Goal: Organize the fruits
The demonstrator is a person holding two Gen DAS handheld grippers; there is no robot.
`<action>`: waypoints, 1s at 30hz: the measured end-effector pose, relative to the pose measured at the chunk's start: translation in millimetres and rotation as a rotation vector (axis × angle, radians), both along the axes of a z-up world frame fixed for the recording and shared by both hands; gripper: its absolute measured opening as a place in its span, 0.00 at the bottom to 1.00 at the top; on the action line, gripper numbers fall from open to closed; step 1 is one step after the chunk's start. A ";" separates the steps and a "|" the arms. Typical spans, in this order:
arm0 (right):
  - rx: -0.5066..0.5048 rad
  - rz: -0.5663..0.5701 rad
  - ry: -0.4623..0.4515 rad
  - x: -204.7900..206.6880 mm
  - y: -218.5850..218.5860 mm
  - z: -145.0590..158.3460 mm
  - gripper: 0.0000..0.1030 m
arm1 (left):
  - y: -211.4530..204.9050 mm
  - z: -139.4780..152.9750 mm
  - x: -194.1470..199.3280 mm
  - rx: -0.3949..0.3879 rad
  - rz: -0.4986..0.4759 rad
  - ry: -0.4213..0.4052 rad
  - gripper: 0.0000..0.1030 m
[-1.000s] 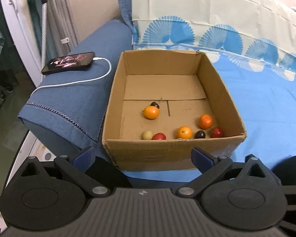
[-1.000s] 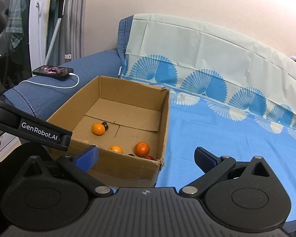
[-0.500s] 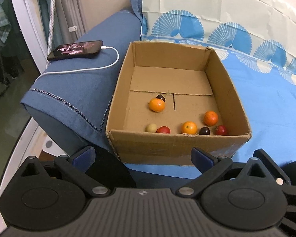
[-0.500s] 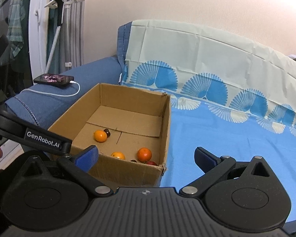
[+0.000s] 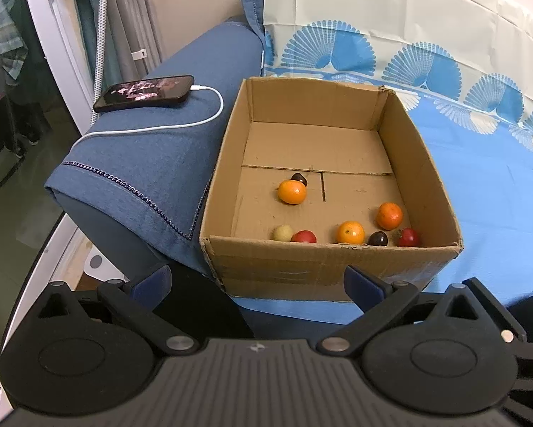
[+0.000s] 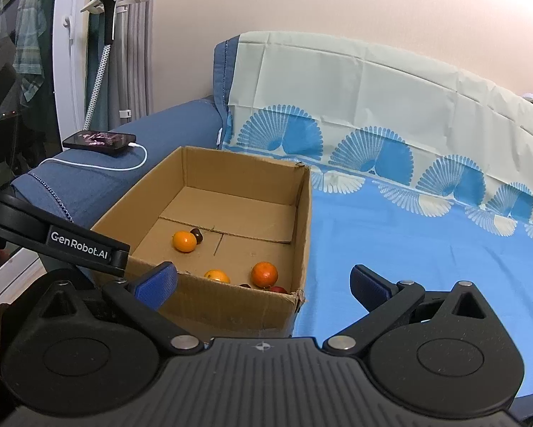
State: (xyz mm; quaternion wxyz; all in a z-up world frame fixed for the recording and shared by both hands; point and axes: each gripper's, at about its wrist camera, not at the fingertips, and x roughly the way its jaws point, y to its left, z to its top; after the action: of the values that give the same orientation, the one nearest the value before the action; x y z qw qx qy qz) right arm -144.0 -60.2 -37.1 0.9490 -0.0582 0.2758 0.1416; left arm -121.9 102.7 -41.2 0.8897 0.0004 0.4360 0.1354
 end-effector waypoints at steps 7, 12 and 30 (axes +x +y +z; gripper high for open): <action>-0.001 0.008 -0.002 1.2 0.4 -0.8 0.99 | -1.5 -0.1 -0.2 0.007 -0.013 0.000 1.00; 0.000 0.008 -0.001 1.4 -0.3 -1.0 0.99 | -0.6 -0.5 1.3 0.006 -0.015 0.008 1.00; 0.000 0.011 -0.002 1.3 0.2 -1.1 0.99 | -2.4 -0.3 2.0 0.015 -0.022 0.006 1.00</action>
State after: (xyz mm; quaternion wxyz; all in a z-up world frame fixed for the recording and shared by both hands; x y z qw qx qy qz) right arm -142.7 -60.1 -38.3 0.9485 -0.0597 0.2742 0.1469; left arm -119.9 100.4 -41.5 0.8898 0.0121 0.4376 0.1289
